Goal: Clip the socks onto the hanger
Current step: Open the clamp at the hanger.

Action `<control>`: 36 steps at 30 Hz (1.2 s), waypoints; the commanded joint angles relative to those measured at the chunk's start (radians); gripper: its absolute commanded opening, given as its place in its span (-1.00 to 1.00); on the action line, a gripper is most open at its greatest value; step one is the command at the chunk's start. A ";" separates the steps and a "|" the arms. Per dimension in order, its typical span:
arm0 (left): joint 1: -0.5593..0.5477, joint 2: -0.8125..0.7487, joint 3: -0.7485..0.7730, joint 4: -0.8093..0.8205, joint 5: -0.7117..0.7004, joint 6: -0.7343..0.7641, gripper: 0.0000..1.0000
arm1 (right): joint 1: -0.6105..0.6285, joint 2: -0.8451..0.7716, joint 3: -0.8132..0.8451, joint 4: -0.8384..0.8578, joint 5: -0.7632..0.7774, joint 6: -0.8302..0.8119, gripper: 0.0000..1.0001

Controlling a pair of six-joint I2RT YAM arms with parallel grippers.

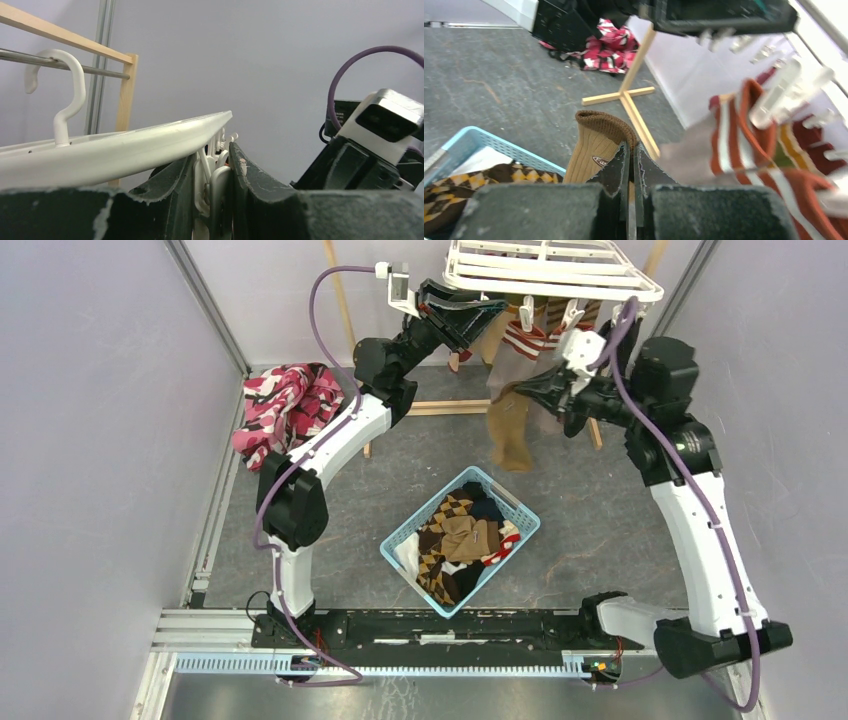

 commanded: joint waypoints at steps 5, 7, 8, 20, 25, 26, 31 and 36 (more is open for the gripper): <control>-0.008 -0.064 -0.011 0.014 -0.036 -0.024 -0.91 | 0.229 0.114 0.140 -0.006 0.353 0.034 -1.00; -0.008 -0.064 -0.013 0.013 -0.040 -0.023 -0.91 | 0.249 0.140 0.159 0.031 0.420 0.069 -1.00; -0.008 -0.063 -0.013 0.012 -0.043 -0.021 -0.91 | 0.255 0.155 0.171 0.039 0.450 0.083 -1.00; -0.014 -0.053 -0.008 -0.012 -0.049 0.002 -0.91 | 0.273 0.250 0.249 0.088 0.536 0.172 -1.00; -0.016 -0.044 -0.006 -0.012 -0.050 0.004 -0.91 | 0.274 0.262 0.257 0.114 0.535 0.199 -1.00; -0.017 -0.044 -0.006 -0.013 -0.050 0.005 -0.91 | 0.274 0.266 0.262 0.117 0.535 0.205 -1.00; -0.019 -0.042 -0.006 -0.016 -0.051 0.009 -0.91 | 0.276 0.275 0.262 0.149 0.539 0.239 -1.00; -0.021 -0.044 -0.006 -0.019 -0.052 0.015 -0.91 | 0.277 0.277 0.261 0.165 0.551 0.261 -1.00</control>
